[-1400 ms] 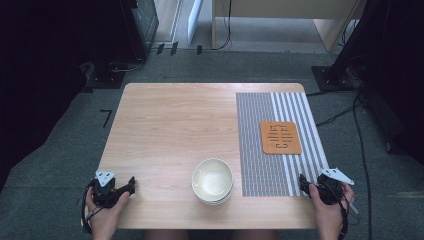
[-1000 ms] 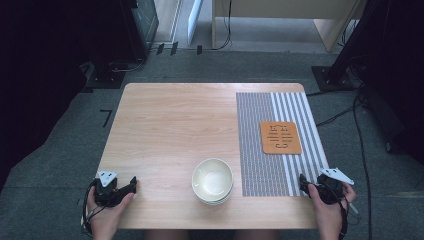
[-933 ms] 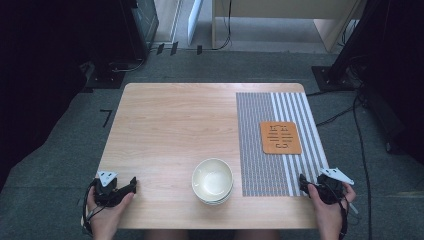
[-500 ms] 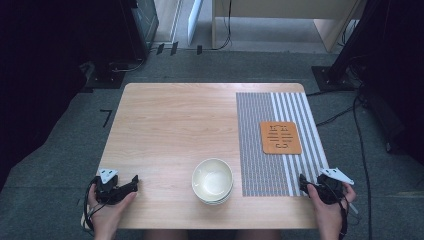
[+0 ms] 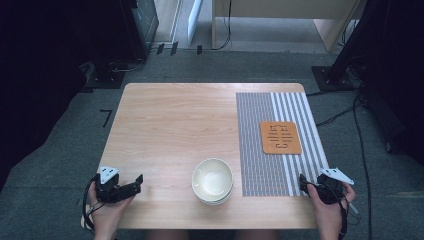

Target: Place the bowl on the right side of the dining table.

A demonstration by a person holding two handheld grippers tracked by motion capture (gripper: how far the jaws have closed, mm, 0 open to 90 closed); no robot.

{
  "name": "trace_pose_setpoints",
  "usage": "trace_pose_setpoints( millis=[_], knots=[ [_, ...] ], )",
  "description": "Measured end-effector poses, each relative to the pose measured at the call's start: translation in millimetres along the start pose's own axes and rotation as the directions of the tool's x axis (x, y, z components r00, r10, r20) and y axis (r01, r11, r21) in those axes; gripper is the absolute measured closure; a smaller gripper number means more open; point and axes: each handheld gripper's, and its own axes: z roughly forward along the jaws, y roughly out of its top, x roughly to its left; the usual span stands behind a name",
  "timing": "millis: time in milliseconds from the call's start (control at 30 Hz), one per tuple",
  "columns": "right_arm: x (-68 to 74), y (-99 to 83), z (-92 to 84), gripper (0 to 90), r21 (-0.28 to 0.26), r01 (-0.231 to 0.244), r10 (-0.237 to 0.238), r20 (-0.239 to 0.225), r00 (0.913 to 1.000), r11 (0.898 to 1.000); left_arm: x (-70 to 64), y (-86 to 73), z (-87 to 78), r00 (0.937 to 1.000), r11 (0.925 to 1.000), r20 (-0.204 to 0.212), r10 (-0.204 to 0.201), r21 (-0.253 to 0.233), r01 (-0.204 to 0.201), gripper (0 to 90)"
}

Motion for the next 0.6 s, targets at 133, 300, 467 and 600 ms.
trace_pose_setpoints(
  millis=[133,300,467,600],
  knots=[
    [0.0,0.0,0.0,17.2,0.000,0.000,0.000,0.000,1.0000,1.000,-2.9,2.6,-3.8,1.0000,0.9998,0.003,-0.005,-0.019,0.005,7.1],
    [-0.1,-0.1,0.0,17.2,-0.001,0.002,-0.002,0.000,1.0000,1.000,-12.3,9.8,-9.5,0.9997,0.9996,0.025,0.003,-0.028,-0.002,0.9],
    [-0.1,-0.1,0.0,17.2,-0.001,0.002,-0.002,0.000,1.0000,1.000,-19.6,12.6,-12.1,0.9988,0.9990,0.045,0.018,-0.042,-0.016,0.0],
    [-0.1,-0.1,0.0,17.2,-0.001,0.002,-0.002,0.000,1.0000,1.000,-27.2,13.0,-13.2,0.9985,0.9970,0.032,0.045,-0.065,-0.043,0.0]
  ],
)
